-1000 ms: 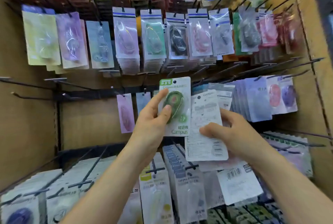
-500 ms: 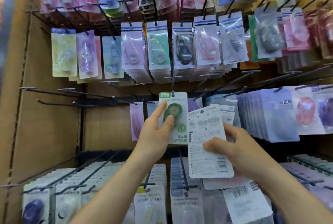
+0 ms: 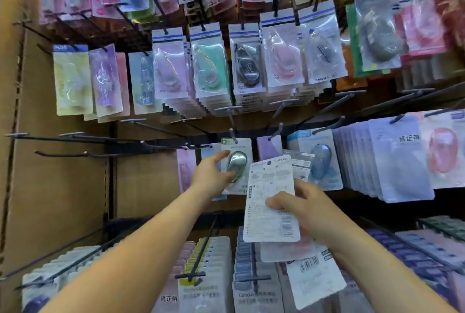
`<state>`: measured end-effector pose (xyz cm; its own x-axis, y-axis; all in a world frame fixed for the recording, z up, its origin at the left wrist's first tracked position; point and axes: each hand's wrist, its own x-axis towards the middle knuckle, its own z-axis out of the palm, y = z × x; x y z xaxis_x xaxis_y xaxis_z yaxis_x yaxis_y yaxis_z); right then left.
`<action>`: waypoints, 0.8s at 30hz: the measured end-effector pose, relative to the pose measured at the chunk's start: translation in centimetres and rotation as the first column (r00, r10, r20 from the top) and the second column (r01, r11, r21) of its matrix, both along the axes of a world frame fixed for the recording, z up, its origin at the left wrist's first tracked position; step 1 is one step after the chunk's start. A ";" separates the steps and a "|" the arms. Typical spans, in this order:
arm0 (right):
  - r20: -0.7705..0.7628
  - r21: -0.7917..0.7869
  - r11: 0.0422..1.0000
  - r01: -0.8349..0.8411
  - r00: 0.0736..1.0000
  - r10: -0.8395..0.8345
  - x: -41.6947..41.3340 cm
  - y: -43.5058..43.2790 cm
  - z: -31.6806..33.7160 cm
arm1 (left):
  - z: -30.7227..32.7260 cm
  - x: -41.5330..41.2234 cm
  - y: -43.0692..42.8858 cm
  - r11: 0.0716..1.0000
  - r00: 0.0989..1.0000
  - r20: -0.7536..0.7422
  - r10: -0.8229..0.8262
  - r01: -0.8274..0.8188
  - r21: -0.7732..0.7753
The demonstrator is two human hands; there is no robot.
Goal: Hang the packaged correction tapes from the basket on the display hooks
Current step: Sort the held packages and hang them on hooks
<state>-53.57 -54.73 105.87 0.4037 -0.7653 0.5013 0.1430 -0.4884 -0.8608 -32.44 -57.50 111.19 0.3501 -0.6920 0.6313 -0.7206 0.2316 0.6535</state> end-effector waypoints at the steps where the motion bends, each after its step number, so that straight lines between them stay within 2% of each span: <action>1: 0.009 0.005 1.000 -0.009 1.000 0.009 0.0 -0.2 0.1 | 0.1 0.3 -1.0 1.000 0.999 0.052 0.017 -0.016 -0.004; 7: 0.037 -0.007 1.000 -0.025 0.999 0.025 0.3 -0.4 0.5 | 0.1 1.5 -4.4 0.998 0.980 0.186 0.065 -0.063 -0.018; 11: 0.054 -0.014 1.000 -0.027 0.998 0.028 0.5 -0.4 0.2 | 0.2 1.0 -2.7 0.985 0.933 0.325 0.152 -0.170 0.028; 12: 0.064 -0.020 1.000 -0.023 0.998 0.024 0.5 -0.4 0.2 | 0.2 0.6 -1.4 0.990 0.948 0.287 0.136 -0.142 0.000; 13: 0.076 -0.025 1.000 -0.019 0.997 0.021 0.6 -0.3 0.1 | 0.0 -0.1 0.2 0.999 0.981 0.188 0.050 -0.046 -0.026; 14: 0.087 -0.036 0.999 -0.018 0.996 0.021 0.7 -0.2 0.0 | -0.5 -0.8 2.1 0.992 0.992 0.051 -0.114 0.116 -0.039; 15: 0.097 -0.051 0.999 -0.015 0.995 0.020 0.9 -0.1 -0.1 | -1.3 -1.6 4.1 0.950 0.949 -0.048 -0.312 0.311 -0.033; 17: 0.122 -0.081 0.997 -0.002 0.992 0.012 1.2 0.3 -0.3 | -2.6 -3.2 7.4 0.815 0.816 -0.094 -0.570 0.577 0.058; 19: 0.169 -0.085 0.996 0.000 0.986 0.015 1.6 0.8 -0.4 | -3.7 -3.7 8.5 0.746 0.746 -0.132 -0.653 0.663 0.057; 21: 0.200 -0.071 0.997 -0.025 0.979 0.039 1.9 1.0 -0.5 | -4.3 -3.5 8.3 0.751 0.727 -0.226 -0.648 0.660 -0.028; 24: 0.126 -0.095 0.995 -0.031 0.991 0.043 1.8 1.4 -0.9 | -4.6 -3.2 7.8 0.768 0.701 -0.333 -0.631 0.624 -0.142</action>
<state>-51.73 -53.35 104.98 0.3589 -0.6988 0.6188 0.2685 -0.5576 -0.7855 -35.67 -49.68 106.55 0.0320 -0.8208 0.5703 -0.1343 0.5619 0.8162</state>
